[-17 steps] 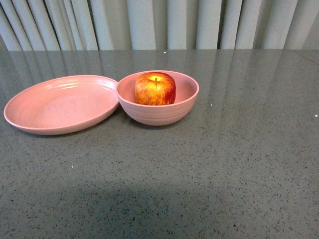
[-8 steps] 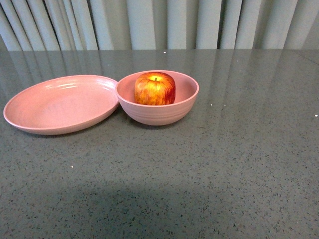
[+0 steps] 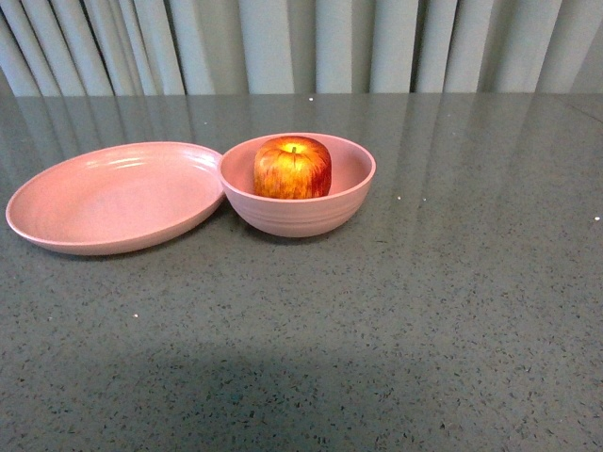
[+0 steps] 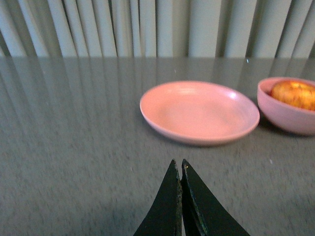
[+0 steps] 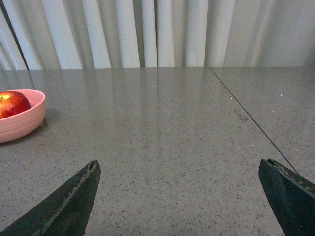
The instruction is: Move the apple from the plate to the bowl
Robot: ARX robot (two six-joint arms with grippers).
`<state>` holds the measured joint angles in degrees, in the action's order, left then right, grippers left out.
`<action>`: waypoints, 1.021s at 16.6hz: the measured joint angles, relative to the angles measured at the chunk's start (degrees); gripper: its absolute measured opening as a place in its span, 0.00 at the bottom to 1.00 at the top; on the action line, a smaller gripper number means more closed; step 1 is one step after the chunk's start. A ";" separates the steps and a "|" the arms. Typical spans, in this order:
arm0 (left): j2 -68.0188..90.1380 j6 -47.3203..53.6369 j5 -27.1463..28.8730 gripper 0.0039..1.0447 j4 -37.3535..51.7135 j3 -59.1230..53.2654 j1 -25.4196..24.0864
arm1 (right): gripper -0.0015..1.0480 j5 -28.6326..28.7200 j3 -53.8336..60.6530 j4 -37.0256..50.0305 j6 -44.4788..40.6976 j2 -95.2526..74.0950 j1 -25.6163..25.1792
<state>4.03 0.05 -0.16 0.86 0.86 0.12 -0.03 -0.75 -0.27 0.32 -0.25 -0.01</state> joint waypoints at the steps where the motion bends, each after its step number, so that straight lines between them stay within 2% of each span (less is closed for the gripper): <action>1: -3.54 -0.02 0.24 0.01 -0.66 0.00 0.00 | 0.94 0.02 0.00 0.00 0.02 0.00 0.00; 10: -3.45 -0.02 0.17 0.01 -1.07 -0.02 0.00 | 0.94 0.02 0.00 0.02 0.00 0.00 0.00; 11: -3.45 -0.04 0.17 0.07 -1.07 -0.02 0.00 | 0.94 0.02 0.00 0.02 0.00 0.00 0.00; 13: -3.45 -0.04 0.17 0.28 -1.07 -0.02 0.00 | 0.94 0.02 0.00 0.02 0.00 0.00 0.00; 15: -3.45 -0.04 0.17 0.70 -1.07 -0.02 0.00 | 0.94 0.02 0.00 0.02 0.00 0.00 0.00; 16: -3.45 -0.02 0.17 0.94 -1.07 -0.02 0.00 | 0.94 0.02 0.00 0.02 0.00 0.00 0.00; 17: -3.45 -0.02 0.17 0.94 -1.07 -0.02 0.00 | 0.94 0.02 0.00 0.02 0.00 0.00 0.00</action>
<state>0.58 0.03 0.01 -0.21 0.84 0.12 -0.01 -0.75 -0.25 0.32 -0.25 -0.01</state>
